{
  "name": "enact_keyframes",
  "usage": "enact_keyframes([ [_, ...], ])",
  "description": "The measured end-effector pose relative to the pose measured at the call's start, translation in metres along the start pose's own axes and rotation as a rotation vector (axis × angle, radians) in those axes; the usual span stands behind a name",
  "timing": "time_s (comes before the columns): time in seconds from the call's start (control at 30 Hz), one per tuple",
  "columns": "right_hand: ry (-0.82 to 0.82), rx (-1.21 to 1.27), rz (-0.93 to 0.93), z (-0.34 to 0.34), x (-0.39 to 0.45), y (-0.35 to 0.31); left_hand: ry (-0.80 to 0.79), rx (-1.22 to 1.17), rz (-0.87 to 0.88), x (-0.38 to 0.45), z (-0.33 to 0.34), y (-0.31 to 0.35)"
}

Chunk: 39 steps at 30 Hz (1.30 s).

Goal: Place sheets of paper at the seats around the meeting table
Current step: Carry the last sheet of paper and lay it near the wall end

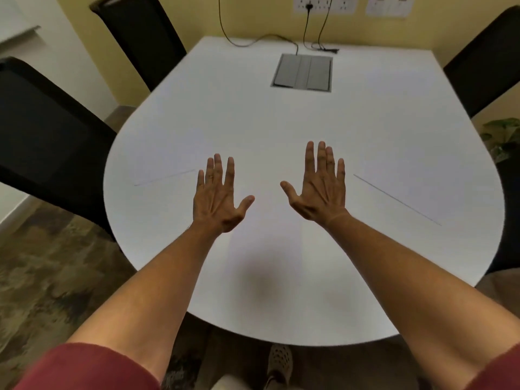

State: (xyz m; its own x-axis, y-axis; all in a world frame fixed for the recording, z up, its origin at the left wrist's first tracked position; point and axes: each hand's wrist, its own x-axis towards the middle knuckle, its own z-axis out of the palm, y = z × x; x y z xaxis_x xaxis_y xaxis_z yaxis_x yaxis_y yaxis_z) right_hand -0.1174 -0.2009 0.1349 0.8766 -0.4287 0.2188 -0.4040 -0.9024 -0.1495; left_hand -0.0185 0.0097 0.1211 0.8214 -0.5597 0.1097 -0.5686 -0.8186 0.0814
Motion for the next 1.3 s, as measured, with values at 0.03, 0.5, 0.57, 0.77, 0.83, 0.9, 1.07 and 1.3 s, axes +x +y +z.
enact_keyframes([
  [0.03,-0.020,0.003,0.009,0.010,-0.002,0.002,-0.029,-0.012,0.000,0.001,0.010,-0.002],
  [0.5,-0.352,0.037,0.281,0.108,-0.034,-0.001,-0.386,-0.247,-0.103,0.010,0.117,-0.011],
  [0.57,-0.403,0.081,0.351,0.116,-0.038,-0.006,-0.431,-0.317,-0.181,0.010,0.124,-0.012],
  [0.77,-0.476,0.333,0.622,0.132,-0.046,-0.013,-0.398,-0.425,-0.332,0.014,0.138,-0.009],
  [0.83,-0.470,0.378,0.658,0.134,-0.045,-0.014,-0.363,-0.468,-0.403,0.016,0.141,-0.006],
  [0.9,-0.462,0.417,0.693,0.135,-0.044,-0.013,-0.336,-0.513,-0.474,0.017,0.142,-0.002],
  [1.07,-0.447,0.492,0.762,0.137,-0.043,-0.010,-0.290,-0.580,-0.592,0.018,0.145,0.001],
  [1.3,-0.436,0.534,0.772,0.136,-0.043,-0.007,-0.256,-0.693,-0.671,0.025,0.146,-0.005],
])
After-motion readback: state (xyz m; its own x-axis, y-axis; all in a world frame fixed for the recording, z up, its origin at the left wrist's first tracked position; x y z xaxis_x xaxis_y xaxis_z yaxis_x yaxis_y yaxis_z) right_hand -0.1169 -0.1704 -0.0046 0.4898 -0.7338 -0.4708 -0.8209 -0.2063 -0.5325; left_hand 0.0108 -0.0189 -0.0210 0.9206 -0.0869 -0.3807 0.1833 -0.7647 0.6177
